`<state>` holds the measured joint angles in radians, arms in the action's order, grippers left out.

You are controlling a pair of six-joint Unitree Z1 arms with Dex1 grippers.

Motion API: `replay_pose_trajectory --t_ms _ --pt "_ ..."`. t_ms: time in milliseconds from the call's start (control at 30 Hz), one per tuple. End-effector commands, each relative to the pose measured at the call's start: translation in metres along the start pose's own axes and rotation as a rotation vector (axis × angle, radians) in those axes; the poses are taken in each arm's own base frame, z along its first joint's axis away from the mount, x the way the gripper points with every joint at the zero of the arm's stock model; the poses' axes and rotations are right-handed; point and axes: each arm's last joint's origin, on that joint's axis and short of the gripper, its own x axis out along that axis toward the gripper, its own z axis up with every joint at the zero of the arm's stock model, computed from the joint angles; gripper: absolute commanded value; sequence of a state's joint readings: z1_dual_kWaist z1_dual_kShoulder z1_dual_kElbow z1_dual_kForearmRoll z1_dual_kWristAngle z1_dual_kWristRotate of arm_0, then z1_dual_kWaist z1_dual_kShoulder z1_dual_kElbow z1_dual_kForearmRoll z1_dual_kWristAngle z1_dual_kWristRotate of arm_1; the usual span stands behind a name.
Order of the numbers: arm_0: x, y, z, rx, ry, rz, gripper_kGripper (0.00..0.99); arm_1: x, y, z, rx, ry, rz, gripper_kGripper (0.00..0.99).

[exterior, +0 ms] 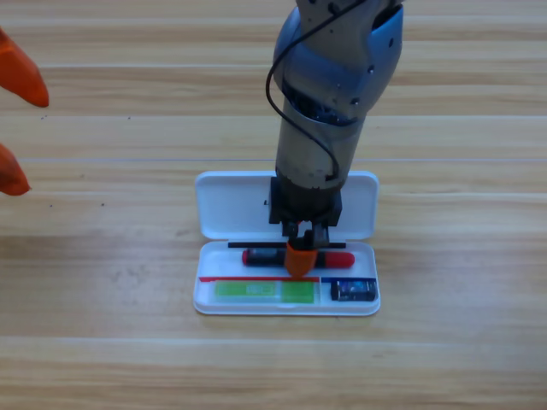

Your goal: Clean up eraser and pencils

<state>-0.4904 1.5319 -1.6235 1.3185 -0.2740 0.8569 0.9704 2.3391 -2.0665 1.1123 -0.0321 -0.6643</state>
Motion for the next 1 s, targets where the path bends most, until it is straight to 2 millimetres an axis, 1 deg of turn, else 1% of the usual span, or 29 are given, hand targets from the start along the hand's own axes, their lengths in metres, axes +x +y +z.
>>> replay_pose_trajectory --t_ms 33,133,167,233,300,367,400,500,533,567,600,633,700,733,767,867,933,1000 --pt "0.015 0.008 -0.003 -0.018 0.016 -0.037 0.990 -0.016 0.018 -0.003 -0.017 -0.018 0.045 0.948" --pt "0.017 0.010 -0.002 -0.018 0.016 -0.039 0.990 -0.068 0.033 -0.020 -0.018 -0.119 0.065 0.959" --pt "0.017 0.010 -0.002 -0.017 0.016 -0.035 0.990 -0.087 0.041 -0.029 -0.020 -0.158 0.075 0.959" --pt "0.017 0.014 -0.001 -0.016 0.007 -0.009 0.990 -0.119 0.058 -0.049 -0.028 -0.236 0.106 0.957" --pt "0.017 0.023 -0.001 -0.026 -0.017 0.038 0.989 -0.143 0.079 -0.072 -0.040 -0.329 0.135 0.960" --pt "0.020 0.039 -0.001 -0.035 -0.048 0.086 0.974 -0.162 0.101 -0.096 -0.057 -0.435 0.140 0.966" --pt "0.025 0.049 -0.001 -0.042 -0.065 0.101 0.943 -0.172 0.111 -0.108 -0.059 -0.497 0.133 0.974" --pt "0.050 0.090 -0.001 -0.046 -0.092 0.079 0.785 -0.196 0.138 -0.141 -0.036 -0.651 0.121 0.985" --pt "0.063 0.107 0.000 -0.046 -0.094 0.057 0.709 -0.203 0.146 -0.150 -0.036 -0.692 0.130 0.985" --pt "0.075 0.122 0.001 -0.044 -0.098 0.033 0.621 -0.209 0.153 -0.157 -0.039 -0.726 0.147 0.986" --pt "0.087 0.136 0.001 -0.040 -0.106 0.013 0.509 -0.213 0.158 -0.162 -0.042 -0.752 0.169 0.988" --pt "0.102 0.149 0.002 -0.034 -0.114 -0.014 0.374 -0.215 0.161 -0.165 -0.041 -0.768 0.188 0.989" --pt "0.132 0.174 0.003 -0.012 -0.146 -0.070 0.098 -0.214 0.163 -0.165 -0.040 -0.767 0.202 0.989" --pt "0.147 0.185 0.004 -0.004 -0.165 -0.097 0.000 -0.211 0.163 -0.165 -0.042 -0.763 0.209 0.989" --pt "0.162 0.195 0.004 -0.003 -0.181 -0.123 0.000 -0.208 0.162 -0.163 -0.042 -0.754 0.222 0.989" --pt "0.203 0.216 0.003 -0.020 -0.227 -0.198 0.000 -0.200 0.159 -0.157 -0.036 -0.735 0.243 0.989" --pt "0.225 0.225 0.002 -0.039 -0.244 -0.247 0.000 -0.198 0.158 -0.155 -0.035 -0.733 0.250 0.989" --pt "0.242 0.229 -0.001 -0.071 -0.243 -0.306 0.000 -0.198 0.158 -0.155 -0.035 -0.733 0.252 0.989"
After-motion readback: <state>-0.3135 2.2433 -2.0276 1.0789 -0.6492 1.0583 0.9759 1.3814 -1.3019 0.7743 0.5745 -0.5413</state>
